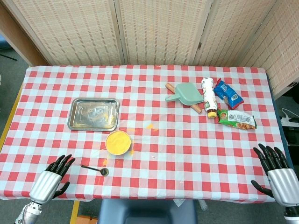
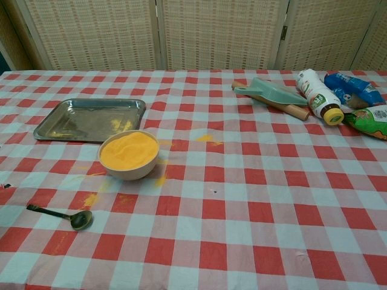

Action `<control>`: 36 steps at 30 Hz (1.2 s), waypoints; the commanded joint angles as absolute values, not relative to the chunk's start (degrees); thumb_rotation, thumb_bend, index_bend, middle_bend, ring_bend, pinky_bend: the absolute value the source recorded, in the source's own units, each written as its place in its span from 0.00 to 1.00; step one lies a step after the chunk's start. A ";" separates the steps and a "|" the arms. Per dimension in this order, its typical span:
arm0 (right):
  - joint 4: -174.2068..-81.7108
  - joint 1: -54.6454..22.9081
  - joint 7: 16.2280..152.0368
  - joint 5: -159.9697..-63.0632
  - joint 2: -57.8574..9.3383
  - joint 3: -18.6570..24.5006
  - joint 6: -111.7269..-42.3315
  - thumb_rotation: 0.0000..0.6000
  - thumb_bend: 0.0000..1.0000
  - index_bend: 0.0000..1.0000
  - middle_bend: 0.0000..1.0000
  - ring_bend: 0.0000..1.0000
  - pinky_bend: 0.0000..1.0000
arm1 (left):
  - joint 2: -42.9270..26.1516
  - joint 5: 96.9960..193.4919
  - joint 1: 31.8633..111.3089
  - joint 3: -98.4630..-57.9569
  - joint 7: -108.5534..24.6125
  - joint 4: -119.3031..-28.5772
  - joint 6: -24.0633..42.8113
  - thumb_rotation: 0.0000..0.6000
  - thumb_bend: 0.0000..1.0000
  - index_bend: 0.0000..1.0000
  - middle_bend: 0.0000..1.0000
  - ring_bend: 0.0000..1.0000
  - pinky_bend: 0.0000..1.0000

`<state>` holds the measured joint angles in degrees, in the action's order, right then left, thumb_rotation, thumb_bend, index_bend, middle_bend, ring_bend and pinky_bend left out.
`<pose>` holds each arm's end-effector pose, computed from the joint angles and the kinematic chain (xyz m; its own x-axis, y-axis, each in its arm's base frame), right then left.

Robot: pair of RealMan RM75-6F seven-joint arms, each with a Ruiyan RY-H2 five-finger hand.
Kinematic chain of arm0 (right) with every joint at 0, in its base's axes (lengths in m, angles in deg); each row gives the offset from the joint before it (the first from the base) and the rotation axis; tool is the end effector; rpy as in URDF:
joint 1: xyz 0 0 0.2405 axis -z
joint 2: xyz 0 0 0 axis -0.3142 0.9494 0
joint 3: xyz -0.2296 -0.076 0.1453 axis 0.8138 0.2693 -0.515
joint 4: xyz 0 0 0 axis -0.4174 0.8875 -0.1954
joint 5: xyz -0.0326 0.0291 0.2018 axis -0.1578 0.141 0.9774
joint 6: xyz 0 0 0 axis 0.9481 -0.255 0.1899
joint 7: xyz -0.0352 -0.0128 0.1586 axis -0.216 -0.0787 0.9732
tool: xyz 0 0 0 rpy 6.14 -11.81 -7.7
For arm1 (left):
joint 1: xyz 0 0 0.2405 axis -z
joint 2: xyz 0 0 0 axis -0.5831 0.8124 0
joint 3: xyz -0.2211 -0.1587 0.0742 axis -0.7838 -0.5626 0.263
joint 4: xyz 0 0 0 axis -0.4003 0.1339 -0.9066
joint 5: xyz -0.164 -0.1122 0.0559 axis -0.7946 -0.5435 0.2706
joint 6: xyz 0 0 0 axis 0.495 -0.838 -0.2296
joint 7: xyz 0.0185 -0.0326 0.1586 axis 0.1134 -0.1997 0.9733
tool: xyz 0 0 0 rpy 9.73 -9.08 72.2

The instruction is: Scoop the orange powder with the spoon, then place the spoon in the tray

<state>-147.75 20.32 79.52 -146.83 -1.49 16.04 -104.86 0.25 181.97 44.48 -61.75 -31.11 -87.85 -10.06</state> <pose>-0.3199 -0.1400 0.1809 0.4729 -0.0275 0.8807 -0.8773 -0.1068 0.4678 -0.3062 0.1755 0.0767 0.5362 0.1363 0.8330 0.8198 -0.3191 -0.4755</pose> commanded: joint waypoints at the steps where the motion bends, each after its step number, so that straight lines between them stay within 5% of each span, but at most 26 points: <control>1: -147.99 20.35 79.23 -147.47 -1.64 16.13 -105.24 1.00 0.06 0.00 0.00 0.00 0.00 | -0.20 182.41 44.52 -61.50 -30.50 -87.72 -9.33 1.00 0.38 0.00 0.00 0.00 0.26; 6: -147.96 20.30 79.68 -147.52 -1.80 15.90 -105.49 1.00 0.06 0.00 0.00 0.00 0.00 | -0.84 184.29 44.14 -61.66 -25.70 -88.61 -10.16 1.00 0.38 0.00 0.08 0.10 0.40; 8: -148.09 20.13 79.85 -147.32 -1.73 15.85 -105.11 1.00 0.06 0.00 0.00 0.00 0.00 | -0.54 185.82 44.78 -61.35 -22.79 -89.39 -9.24 1.00 0.38 0.00 0.33 0.33 0.55; 10: -148.20 19.92 79.91 -147.39 -1.81 15.78 -104.88 1.00 0.06 0.00 0.00 0.00 0.00 | -0.06 185.71 46.03 -60.85 -22.12 -91.79 -5.99 1.00 0.38 0.01 0.70 0.69 0.83; 11: -148.27 19.80 79.95 -147.56 -1.88 15.78 -104.79 1.00 0.06 0.00 0.00 0.00 0.00 | 0.18 184.89 46.65 -60.81 -22.26 -93.12 -4.10 1.00 0.38 0.04 0.81 0.80 0.90; 13: -148.34 19.54 79.79 -147.76 -2.07 15.80 -104.40 1.00 0.06 0.00 0.00 0.00 0.00 | 0.05 182.67 48.10 -61.70 -22.80 -95.78 -0.71 1.00 0.38 0.19 0.99 0.99 1.00; 18: -149.05 18.46 78.99 -147.94 -1.81 16.52 -101.55 1.00 0.06 0.00 0.00 0.00 0.00 | -0.54 175.51 51.68 -64.61 -18.84 -98.22 7.95 1.00 0.39 0.37 1.00 1.00 1.00; 36: -150.53 16.80 77.94 -146.83 -1.29 17.52 -97.17 1.00 0.12 0.00 0.00 0.00 0.00 | -10.57 172.07 55.00 -68.46 -6.46 -88.88 8.09 1.00 0.40 0.36 1.00 1.00 1.00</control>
<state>-150.45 16.84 78.04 -146.88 -1.30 17.46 -97.27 -9.42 171.66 54.71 -68.46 -7.53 -90.33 8.54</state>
